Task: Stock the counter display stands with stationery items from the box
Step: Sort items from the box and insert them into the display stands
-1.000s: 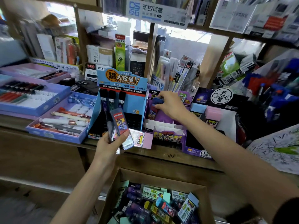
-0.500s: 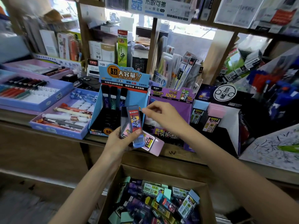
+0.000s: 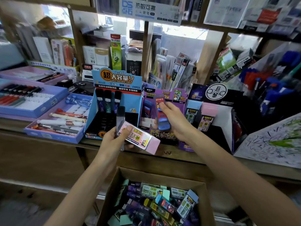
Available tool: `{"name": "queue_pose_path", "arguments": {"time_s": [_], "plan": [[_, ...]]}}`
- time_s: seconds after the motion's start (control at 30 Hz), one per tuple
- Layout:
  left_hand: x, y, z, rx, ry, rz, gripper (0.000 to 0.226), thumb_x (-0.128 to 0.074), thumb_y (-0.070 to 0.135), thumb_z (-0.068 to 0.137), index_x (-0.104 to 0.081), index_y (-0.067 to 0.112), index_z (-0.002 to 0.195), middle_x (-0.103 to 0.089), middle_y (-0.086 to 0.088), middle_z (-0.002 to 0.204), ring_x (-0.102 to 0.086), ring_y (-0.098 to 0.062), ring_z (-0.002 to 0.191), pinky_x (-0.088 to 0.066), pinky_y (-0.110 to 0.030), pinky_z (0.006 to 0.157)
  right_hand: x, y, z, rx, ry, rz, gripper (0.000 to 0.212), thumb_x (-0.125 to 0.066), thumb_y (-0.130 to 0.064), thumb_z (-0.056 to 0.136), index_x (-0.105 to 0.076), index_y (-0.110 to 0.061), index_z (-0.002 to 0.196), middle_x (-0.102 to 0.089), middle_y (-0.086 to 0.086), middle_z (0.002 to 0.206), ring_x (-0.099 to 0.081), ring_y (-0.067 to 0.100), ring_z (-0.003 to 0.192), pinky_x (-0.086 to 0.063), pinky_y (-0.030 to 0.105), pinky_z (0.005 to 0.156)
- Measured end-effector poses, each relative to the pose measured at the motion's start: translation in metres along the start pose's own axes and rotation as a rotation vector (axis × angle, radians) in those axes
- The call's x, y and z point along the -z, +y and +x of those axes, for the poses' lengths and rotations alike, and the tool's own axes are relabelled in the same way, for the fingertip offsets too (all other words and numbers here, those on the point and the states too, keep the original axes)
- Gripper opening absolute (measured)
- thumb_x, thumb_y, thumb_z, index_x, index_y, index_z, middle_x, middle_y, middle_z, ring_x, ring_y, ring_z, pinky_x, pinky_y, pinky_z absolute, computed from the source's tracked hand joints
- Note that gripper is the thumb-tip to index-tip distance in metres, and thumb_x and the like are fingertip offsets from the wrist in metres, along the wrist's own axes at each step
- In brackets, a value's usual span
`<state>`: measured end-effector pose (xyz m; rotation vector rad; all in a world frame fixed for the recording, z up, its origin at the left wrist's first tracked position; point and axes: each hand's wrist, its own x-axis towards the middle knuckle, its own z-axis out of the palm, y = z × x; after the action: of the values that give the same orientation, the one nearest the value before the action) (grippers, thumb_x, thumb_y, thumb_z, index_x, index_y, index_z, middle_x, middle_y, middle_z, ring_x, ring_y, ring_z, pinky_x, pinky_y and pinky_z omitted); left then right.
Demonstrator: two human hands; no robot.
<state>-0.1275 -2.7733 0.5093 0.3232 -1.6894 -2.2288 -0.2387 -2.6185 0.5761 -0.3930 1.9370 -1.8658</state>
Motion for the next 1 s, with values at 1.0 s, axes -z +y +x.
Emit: {"name": "queue_pose_path", "arguments": {"time_s": [1.0], "plan": [[0.017, -0.002, -0.004, 0.067, 0.057, 0.025, 0.018, -0.060, 0.025, 0.087, -0.063, 0.011, 0.099, -0.073, -0.001, 0.081, -0.069, -0.009, 0.072, -0.053, -0.017, 0.055, -0.016, 0.004, 0.054, 0.552, 0.367, -0.858, 0.028, -0.066, -0.007, 0.084, -0.051, -0.010, 0.108, -0.059, 0.002, 0.096, -0.056, 0.015, 0.080, -0.048, 0.028, 0.075]]}}
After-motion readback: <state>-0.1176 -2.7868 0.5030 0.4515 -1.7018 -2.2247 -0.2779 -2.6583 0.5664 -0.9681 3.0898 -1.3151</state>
